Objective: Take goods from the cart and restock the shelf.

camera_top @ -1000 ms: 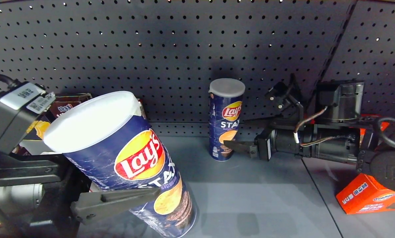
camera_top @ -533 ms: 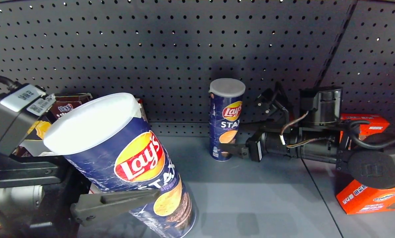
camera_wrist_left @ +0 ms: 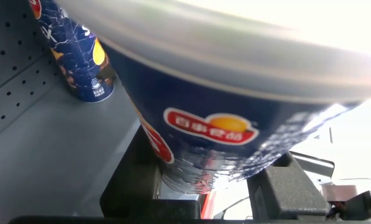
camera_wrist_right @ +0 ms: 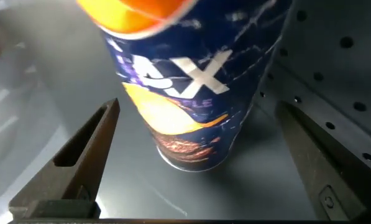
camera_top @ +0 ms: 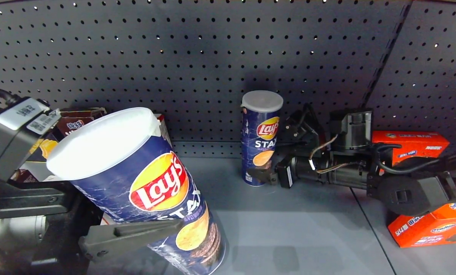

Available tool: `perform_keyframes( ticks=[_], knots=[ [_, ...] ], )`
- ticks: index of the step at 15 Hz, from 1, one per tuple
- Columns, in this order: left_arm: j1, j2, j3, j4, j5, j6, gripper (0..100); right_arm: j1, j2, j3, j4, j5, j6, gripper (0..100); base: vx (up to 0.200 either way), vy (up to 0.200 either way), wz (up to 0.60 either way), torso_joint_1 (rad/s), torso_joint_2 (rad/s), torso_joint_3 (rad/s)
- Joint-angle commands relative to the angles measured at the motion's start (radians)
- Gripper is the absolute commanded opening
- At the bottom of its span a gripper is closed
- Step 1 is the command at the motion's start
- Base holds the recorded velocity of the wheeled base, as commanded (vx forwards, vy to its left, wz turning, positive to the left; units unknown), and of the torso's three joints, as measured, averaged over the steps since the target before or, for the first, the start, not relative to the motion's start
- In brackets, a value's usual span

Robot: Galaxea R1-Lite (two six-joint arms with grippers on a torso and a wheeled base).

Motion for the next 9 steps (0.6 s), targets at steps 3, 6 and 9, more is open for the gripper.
perform_keyframes(
  ticks=[3, 6, 9],
  knots=[
    [0.000, 0.000, 0.000, 0.000, 0.000, 0.000, 0, 0.000, 0.040, -0.020, -0.003, -0.003, 0.000, 100, 0.000, 0.000, 0.00, 0.000, 0.00, 0.000],
    [0.000, 0.000, 0.001, 0.000, 0.000, 0.000, 0, -0.002, 0.073, -0.049, -0.021, -0.005, 0.000, 100, 0.000, 0.000, 0.00, 0.000, 0.00, 0.000],
    [0.000, 0.000, 0.001, 0.000, 0.000, 0.000, 0, 0.003, 0.075, -0.050, -0.023, -0.005, 0.001, 0, 0.000, 0.000, 0.00, 0.000, 0.00, 0.000]
  ],
)
